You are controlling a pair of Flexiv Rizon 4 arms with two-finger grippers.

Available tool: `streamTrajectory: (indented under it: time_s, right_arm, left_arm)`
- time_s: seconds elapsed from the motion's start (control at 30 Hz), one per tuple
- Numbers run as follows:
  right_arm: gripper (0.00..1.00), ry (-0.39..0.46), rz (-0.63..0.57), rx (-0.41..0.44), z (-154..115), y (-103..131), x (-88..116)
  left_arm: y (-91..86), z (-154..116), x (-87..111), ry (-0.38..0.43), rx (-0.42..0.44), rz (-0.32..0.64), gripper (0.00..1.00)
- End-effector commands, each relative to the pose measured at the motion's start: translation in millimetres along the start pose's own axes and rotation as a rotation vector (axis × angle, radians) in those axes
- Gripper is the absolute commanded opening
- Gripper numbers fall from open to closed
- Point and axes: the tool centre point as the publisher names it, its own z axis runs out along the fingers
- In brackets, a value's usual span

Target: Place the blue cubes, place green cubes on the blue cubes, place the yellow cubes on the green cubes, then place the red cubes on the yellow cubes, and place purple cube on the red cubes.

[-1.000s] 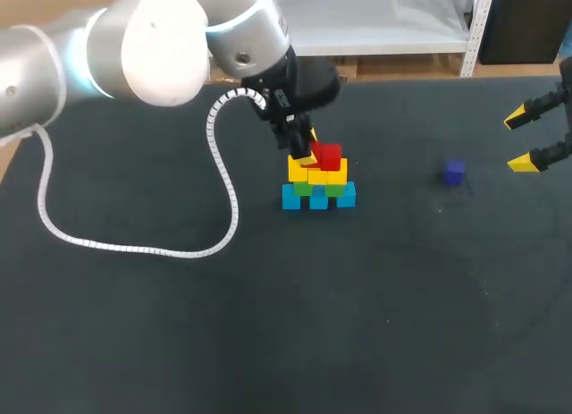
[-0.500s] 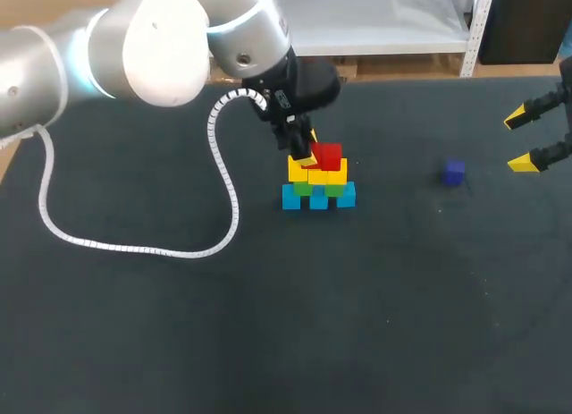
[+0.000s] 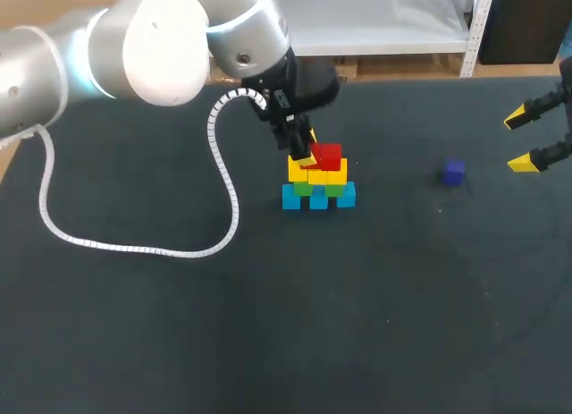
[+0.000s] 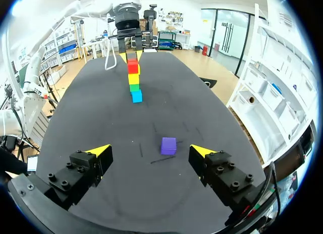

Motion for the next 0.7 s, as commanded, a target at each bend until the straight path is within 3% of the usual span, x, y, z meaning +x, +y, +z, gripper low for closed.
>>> streamTrajectory:
  time_s: [0.03, 0.37, 0.4, 0.43, 0.5, 0.7]
  right_arm:
    - [1.0, -0.002, -0.001, 0.0, 0.4, -0.4, 0.3]
    - [1.0, -0.002, -0.001, 0.0, 0.4, -0.4, 0.3]
    - [1.0, -0.002, -0.001, 0.0, 0.4, -0.4, 0.3]
    - [1.0, -0.002, -0.001, 0.0, 0.4, -0.4, 0.3]
    - [1.0, -0.002, -0.001, 0.0, 0.4, -0.4, 0.3]
    - [1.0, -0.002, -0.001, 0.0, 0.4, -0.4, 0.3]
  left_arm:
    - [2.7, 0.2, -0.5, 0.003, 0.005, -0.002, 0.39]
    - [4.0, 0.4, 0.0, 0.004, 0.007, -0.001, 0.45]
    - [4.3, 0.0, 0.2, 0.004, 0.007, 0.0, 0.49]
    - [4.8, -0.6, 0.3, 0.004, 0.006, 0.0, 0.61]
    - [5.9, -1.8, 0.5, 0.005, 0.003, 0.0, 1.0]
    - [10.3, -11.3, 0.3, 0.003, -0.017, 0.004, 1.0]
